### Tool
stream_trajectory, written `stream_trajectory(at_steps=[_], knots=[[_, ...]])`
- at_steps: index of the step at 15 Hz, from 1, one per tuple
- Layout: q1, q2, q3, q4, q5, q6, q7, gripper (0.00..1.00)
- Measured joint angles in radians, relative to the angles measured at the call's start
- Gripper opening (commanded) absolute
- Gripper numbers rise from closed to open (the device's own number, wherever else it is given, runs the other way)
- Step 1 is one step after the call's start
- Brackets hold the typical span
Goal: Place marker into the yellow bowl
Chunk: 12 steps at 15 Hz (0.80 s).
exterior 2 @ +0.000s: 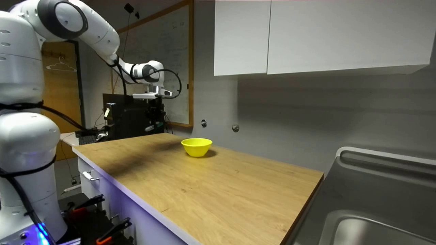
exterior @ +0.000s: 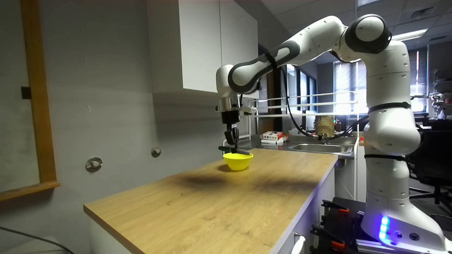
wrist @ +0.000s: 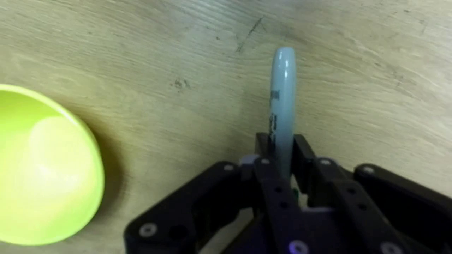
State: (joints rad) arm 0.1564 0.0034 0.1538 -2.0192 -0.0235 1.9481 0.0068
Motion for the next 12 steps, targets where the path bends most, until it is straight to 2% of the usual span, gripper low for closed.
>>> stream_trajectory(at_steps=[4,12], knots=[[-0.018,0.072,-0.017,0.177,-0.026,-0.073,0.0,0.05],[-0.047,0.33,-0.081,0.606,-0.084,-0.248,0.0,0.05]])
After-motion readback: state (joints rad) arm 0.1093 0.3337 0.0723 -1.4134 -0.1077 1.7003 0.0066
